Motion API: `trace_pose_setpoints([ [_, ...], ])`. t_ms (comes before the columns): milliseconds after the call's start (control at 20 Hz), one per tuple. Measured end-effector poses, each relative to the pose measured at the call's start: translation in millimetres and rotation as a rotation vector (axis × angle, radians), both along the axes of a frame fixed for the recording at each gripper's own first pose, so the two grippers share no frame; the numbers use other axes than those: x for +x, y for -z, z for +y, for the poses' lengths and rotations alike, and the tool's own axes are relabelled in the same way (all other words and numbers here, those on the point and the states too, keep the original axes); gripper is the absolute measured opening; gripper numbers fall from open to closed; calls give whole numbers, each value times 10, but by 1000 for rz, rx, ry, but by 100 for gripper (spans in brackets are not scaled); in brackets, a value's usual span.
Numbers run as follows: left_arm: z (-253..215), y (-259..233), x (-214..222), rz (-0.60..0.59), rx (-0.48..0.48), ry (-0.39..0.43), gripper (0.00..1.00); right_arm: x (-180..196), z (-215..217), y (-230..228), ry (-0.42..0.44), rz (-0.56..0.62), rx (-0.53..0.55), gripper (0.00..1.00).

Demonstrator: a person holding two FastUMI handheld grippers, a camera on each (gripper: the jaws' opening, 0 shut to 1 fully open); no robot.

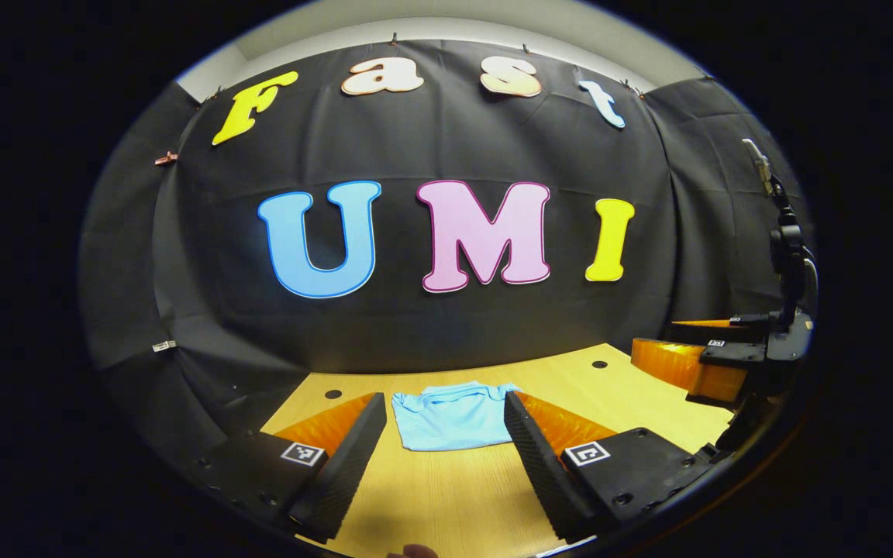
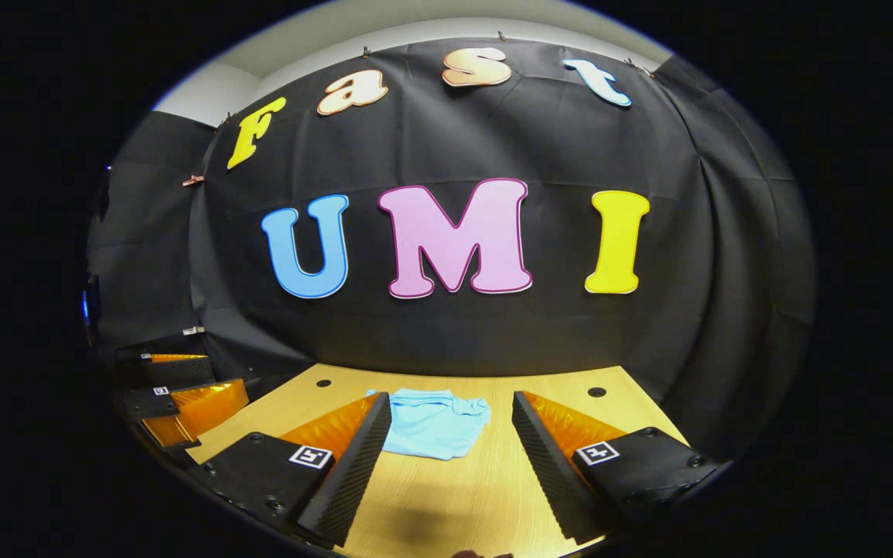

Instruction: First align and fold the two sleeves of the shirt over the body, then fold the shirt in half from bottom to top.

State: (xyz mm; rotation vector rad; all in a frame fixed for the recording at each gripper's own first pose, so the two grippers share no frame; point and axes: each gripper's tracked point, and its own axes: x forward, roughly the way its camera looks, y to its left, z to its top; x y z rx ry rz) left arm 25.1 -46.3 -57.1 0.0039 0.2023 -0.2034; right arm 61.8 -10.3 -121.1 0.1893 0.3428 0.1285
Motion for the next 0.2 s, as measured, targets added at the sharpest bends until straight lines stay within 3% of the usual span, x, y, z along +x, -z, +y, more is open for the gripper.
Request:
trace_pose_setpoints([
  [200, 22, 0, -7, 11, -16, -3, 97, -48, 29, 6, -7, 3, -3, 98],
])
